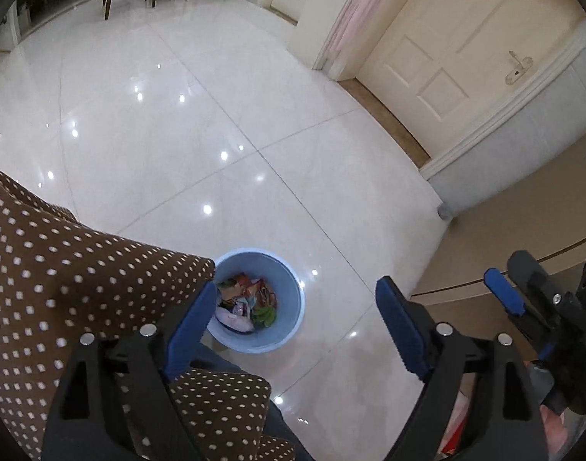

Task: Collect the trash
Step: 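Open both grippers over the blue bin to drop the items, then move both tools back over the newspaper on the table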

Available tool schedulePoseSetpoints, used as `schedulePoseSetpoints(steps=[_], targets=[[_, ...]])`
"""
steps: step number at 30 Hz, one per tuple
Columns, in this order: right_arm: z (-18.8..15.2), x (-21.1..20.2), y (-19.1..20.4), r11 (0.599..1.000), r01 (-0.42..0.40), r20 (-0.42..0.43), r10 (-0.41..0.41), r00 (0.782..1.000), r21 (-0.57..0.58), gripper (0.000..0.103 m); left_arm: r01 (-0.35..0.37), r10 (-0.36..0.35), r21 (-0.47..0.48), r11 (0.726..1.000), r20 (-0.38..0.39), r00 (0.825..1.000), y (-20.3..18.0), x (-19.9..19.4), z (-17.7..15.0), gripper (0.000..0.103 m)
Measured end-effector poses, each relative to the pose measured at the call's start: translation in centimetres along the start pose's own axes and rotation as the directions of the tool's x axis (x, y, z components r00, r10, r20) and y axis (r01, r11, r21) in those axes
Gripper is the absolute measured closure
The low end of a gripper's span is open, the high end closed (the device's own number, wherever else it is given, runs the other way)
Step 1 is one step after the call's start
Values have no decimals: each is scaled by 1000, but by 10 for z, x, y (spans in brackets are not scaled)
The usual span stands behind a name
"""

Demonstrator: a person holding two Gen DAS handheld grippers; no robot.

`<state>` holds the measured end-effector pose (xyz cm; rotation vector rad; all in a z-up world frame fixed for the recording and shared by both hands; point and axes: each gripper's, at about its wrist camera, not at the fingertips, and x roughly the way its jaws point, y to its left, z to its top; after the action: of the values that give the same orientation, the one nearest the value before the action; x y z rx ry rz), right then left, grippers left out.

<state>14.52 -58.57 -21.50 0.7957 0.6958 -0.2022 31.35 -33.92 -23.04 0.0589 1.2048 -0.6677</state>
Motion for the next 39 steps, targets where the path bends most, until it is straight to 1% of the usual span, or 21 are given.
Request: schedulePoseSetpoints(steps=[1, 2, 3, 5, 11, 15, 19, 26, 32, 35, 39], targets=[[-1, 0, 1, 1000, 4, 0, -4, 1000, -2, 6, -19, 19, 4, 1000, 11, 1000, -1, -4, -1, 10], [-3, 0, 4, 1000, 13, 0, -13, 1000, -8, 6, -45, 45, 7, 999, 35, 998, -2, -11, -2, 10], [-4, 0, 6, 1000, 19, 1, -19, 1000, -12, 6, -53, 53, 9, 999, 51, 997, -2, -17, -4, 10], [-6, -1, 12, 999, 28, 3, -28, 1000, -23, 6, -60, 59, 10, 998, 86, 995, -1, -31, -6, 10], [-12, -5, 30, 998, 25, 4, -25, 1000, -61, 6, -74, 76, -17, 997, 150, 986, 7, -68, -17, 10], [-15, -13, 49, 995, 15, 12, -14, 1000, -98, 6, -67, 71, -28, 997, 181, 981, 17, -90, -29, 10], [-21, -17, 73, 990, 8, 7, -7, 1000, -142, 6, -78, 84, -34, 996, 227, 970, 28, -115, -45, 10], [-38, -19, 126, 971, -23, -10, 21, 1000, -238, 6, -128, 134, -39, 991, 307, 942, 52, -161, -78, 10], [-63, -7, 186, 940, -74, -65, 56, 996, -334, 6, -168, 187, -86, 982, 363, 913, 91, -202, -113, 10], [-78, 2, 211, 922, -98, -93, 68, 993, -374, 6, -184, 221, -131, 974, 381, 898, 116, -221, -134, 10], [-104, 16, 252, 890, -138, -145, 83, 986, -434, 6, -207, 275, -208, 956, 390, 879, 156, -244, -168, 10]])
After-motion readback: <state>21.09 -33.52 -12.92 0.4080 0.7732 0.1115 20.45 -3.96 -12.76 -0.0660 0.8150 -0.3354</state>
